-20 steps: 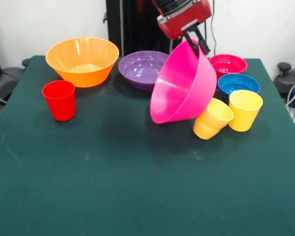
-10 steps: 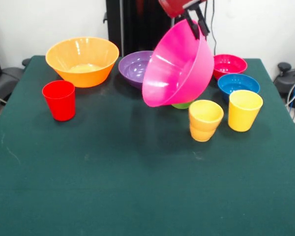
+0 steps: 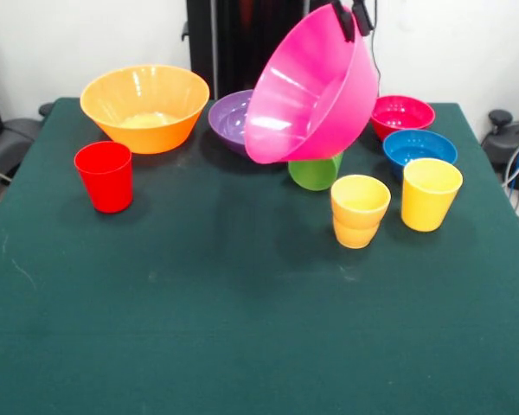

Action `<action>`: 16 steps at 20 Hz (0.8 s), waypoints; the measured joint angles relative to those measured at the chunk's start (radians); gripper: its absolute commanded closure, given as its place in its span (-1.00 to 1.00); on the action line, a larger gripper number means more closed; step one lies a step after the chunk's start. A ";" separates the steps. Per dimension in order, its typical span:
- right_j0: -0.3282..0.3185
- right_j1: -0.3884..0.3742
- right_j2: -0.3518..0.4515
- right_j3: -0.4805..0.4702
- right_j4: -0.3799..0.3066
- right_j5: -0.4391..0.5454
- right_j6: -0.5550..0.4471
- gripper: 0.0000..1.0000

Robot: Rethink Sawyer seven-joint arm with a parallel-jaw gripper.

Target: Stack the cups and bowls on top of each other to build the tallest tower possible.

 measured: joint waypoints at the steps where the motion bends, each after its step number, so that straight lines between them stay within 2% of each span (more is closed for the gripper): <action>1: 0.001 0.001 0.000 0.000 0.001 0.000 0.000 1.00; 8: 0.028 0.033 0.001 0.007 0.002 -0.006 0.000 1.00; 16: 0.072 0.104 0.000 0.032 0.002 -0.090 0.000 1.00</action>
